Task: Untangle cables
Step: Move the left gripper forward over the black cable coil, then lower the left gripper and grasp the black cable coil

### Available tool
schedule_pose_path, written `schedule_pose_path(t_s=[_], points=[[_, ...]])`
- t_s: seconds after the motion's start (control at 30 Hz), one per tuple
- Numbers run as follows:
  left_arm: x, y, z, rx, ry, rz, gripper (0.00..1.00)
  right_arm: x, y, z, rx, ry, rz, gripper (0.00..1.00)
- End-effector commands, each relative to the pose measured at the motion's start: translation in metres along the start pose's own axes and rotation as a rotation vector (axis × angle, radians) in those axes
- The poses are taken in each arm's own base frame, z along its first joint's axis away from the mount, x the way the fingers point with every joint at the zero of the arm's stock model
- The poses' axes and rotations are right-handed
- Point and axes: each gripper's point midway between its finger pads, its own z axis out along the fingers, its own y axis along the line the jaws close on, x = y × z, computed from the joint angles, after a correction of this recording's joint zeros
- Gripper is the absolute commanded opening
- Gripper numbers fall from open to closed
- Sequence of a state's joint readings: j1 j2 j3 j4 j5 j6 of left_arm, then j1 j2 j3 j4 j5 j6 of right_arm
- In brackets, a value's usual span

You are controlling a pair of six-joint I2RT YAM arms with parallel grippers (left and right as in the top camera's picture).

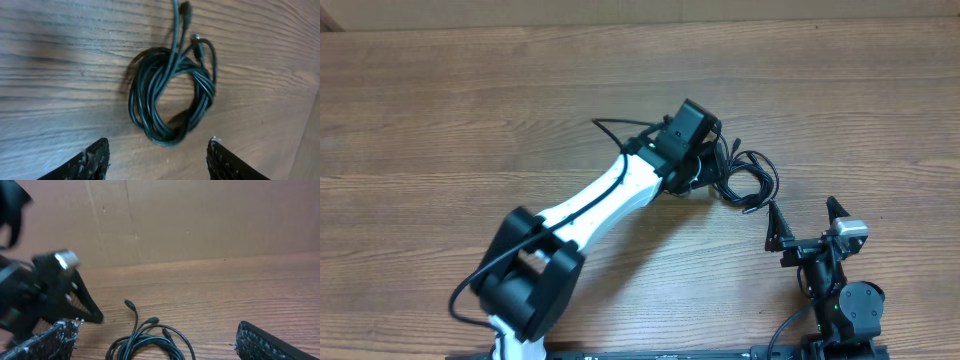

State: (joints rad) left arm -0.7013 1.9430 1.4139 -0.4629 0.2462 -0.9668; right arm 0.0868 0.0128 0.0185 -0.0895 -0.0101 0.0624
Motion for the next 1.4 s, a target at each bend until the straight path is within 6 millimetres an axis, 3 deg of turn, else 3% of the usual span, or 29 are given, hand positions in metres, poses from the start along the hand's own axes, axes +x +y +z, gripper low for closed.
schedule_pose_path(t_s=[0.0,0.23,0.3,0.37,0.47,0.6,0.77,0.83,0.93,0.97,1.03,1.07,1.1,1.23,1.37], points=[[0.007,-0.008,0.022,0.01,0.009,-0.059,0.63,0.001,-0.002,0.0,0.011,-0.006,-0.004,1.0],[0.023,0.012,0.063,-0.051,0.045,-0.051,0.63,0.001,-0.002,0.0,0.011,-0.006,-0.004,1.0],[0.025,0.02,0.073,-0.068,0.054,-0.055,0.5,0.001,-0.002,0.0,0.011,-0.006,-0.004,1.0],[0.026,0.024,0.08,-0.073,0.058,-0.055,0.04,0.001,-0.002,0.0,0.011,-0.006,-0.004,1.0],[0.019,0.026,0.078,-0.068,0.051,-0.026,0.04,0.001,-0.002,0.0,0.011,-0.006,-0.004,1.0],[-0.001,0.018,0.044,-0.057,0.014,0.086,0.04,0.001,-0.002,0.0,0.011,-0.006,-0.004,1.0],[-0.019,0.044,-0.03,-0.224,-0.071,0.081,0.04,0.001,-0.002,0.0,0.011,-0.006,-0.005,1.0],[-0.016,0.058,-0.058,-0.301,-0.083,0.067,0.04,0.001,-0.002,0.0,0.011,-0.006,-0.004,1.0],[0.004,0.068,-0.088,-0.349,-0.028,0.035,0.05,0.001,-0.002,0.0,0.011,-0.006,-0.004,1.0],[0.009,0.07,-0.092,-0.358,-0.012,0.016,0.15,0.001,-0.002,0.0,0.011,-0.006,-0.005,1.0],[0.017,0.072,-0.095,-0.372,0.01,-0.004,0.72,0.001,-0.002,0.0,0.011,-0.006,-0.005,1.0],[0.02,0.073,-0.095,-0.377,0.024,-0.004,0.95,0.001,-0.002,0.0,0.011,-0.006,-0.005,1.0],[0.022,0.076,-0.095,-0.387,0.032,-0.006,1.0,0.001,-0.002,0.0,0.011,-0.006,-0.005,1.0],[0.019,0.081,-0.095,-0.415,0.024,0.045,1.0,0.001,-0.002,0.0,0.011,-0.006,-0.004,1.0],[0.015,0.084,-0.097,-0.431,0.062,0.328,1.0,0.001,-0.002,0.0,0.011,-0.006,-0.005,1.0]])
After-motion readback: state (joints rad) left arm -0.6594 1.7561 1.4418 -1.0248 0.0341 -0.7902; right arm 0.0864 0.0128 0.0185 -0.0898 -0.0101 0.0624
